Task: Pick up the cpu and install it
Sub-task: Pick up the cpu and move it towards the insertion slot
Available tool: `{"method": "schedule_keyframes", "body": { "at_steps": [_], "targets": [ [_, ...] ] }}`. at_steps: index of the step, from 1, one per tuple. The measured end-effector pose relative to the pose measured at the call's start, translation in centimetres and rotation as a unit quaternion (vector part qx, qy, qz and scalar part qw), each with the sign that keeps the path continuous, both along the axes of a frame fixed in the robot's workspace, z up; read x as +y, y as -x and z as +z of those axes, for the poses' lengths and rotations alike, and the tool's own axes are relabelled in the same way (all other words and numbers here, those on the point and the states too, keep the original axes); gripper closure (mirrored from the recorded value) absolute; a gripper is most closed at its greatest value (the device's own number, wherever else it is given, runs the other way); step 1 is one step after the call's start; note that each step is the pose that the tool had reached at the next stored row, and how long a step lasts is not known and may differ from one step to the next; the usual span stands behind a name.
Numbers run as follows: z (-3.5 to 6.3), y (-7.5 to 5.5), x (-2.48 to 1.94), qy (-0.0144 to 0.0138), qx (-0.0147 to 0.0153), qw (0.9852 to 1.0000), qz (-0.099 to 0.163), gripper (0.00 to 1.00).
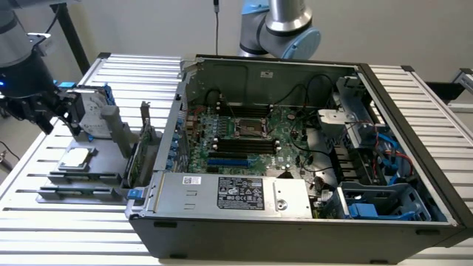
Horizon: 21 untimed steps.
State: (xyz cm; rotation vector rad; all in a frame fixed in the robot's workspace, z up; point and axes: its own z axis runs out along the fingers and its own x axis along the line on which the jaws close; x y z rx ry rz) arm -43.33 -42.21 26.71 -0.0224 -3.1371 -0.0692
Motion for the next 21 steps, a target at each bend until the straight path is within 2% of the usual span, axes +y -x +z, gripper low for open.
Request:
{"method": "schedule_keyframes", "body": {
  "at_steps": [21],
  "targets": [
    [-3.81, 0.0, -0.07, 0.0, 0.0001, 1.0, 0.003, 0.38]
  ]
}}
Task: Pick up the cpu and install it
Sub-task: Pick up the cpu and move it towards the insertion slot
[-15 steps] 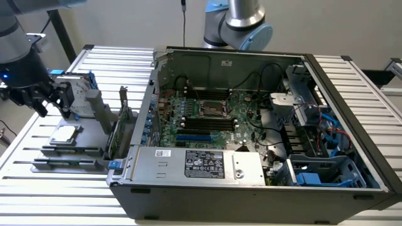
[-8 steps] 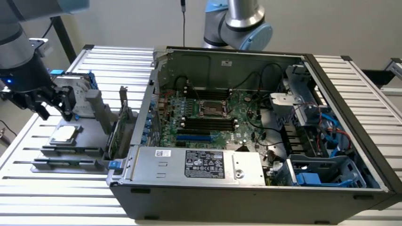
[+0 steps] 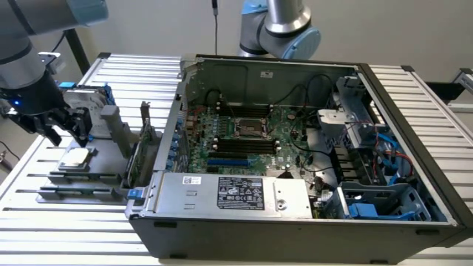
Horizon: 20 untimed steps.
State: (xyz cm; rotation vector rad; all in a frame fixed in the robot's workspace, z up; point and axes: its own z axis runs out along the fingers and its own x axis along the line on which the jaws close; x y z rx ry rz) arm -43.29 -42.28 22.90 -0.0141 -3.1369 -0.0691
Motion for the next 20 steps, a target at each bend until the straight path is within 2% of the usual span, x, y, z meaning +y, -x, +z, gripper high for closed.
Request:
{"method": "schedule_keyframes", "body": {
  "at_steps": [13, 18, 20],
  "targets": [
    [-2.36, 0.5, -0.01, 0.0, 0.0001, 1.0, 0.0, 0.38],
    [-2.93, 0.5, -0.13, 0.0001, 0.0042, 1.0, 0.0, 0.38],
    [-3.11, 0.5, -0.17, 0.0, 0.0047, 1.0, 0.0, 0.38]
  ]
}}
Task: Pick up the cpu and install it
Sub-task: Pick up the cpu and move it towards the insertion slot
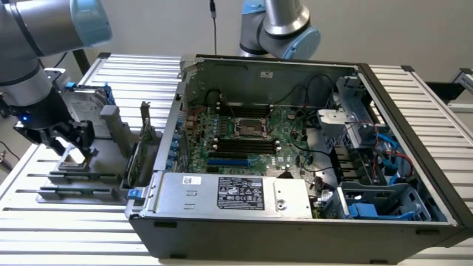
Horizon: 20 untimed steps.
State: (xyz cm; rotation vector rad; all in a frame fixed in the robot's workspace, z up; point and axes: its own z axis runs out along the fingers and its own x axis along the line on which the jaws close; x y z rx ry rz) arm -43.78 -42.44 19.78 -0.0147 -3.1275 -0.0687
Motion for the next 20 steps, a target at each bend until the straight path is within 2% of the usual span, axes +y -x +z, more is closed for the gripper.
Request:
{"method": "schedule_keyframes", "body": {
  "at_steps": [20],
  "targets": [
    [-1.09, -0.1, -0.13, 0.0, 0.0004, 0.9999, -0.013, 0.38]
  ]
}}
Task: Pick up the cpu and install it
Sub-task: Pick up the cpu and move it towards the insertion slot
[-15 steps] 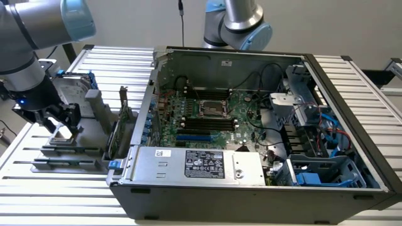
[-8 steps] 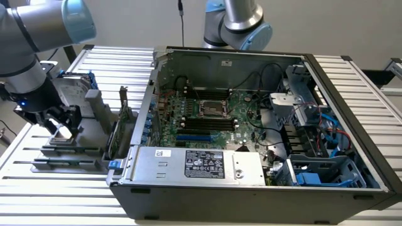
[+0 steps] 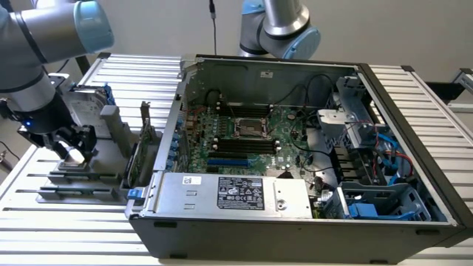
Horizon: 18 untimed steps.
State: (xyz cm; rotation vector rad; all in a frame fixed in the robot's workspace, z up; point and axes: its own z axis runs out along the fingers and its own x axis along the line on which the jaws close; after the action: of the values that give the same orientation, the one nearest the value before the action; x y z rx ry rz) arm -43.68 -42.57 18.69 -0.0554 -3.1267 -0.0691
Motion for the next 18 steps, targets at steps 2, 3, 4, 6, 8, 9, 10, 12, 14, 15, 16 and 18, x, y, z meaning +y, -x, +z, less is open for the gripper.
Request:
{"method": "schedule_keyframes", "body": {
  "at_steps": [2, 3, 4, 6, 8, 9, 10, 12, 14, 15, 16, 18],
  "targets": [
    [-0.08, 0.0, 0.0, 0.0, 0.0007, 1.0, 0.0, 0.38],
    [-0.11, 0.0, 0.0, 0.0001, 0.0011, 1.0, 0.0, 0.38],
    [-0.13, 0.0, 0.0, 0.0001, 0.0017, 1.0, 0.0, 0.38],
    [-0.18, 0.0, 0.0, 0.0001, 0.0028, 1.0, 0.0, 0.38],
    [-0.2, -0.01, 0.0, 0.0002, 0.0037, 1.0, 0.0, 0.38],
    [-0.21, -0.02, 0.0, 0.0002, 0.004, 1.0, 0.0, 0.38],
    [-0.23, -0.02, 0.0, 0.0002, 0.0041, 1.0, 0.0, 0.38],
    [-0.24, -0.04, 0.0, 0.0002, 0.0043, 1.0, 0.0, 0.38],
    [-0.25, -0.05, 0.0, 0.0002, 0.0044, 1.0, 0.0, 0.38],
    [-0.25, -0.05, 0.0, 0.0003, 0.0045, 1.0, 0.0, 0.4],
    [-0.25, -0.06, 0.0, 0.0002, 0.0046, 1.0, 0.0, 0.45],
    [-0.26, -0.06, 0.0, 0.0002, 0.0047, 1.0, 0.0, 0.45]
  ]
}}
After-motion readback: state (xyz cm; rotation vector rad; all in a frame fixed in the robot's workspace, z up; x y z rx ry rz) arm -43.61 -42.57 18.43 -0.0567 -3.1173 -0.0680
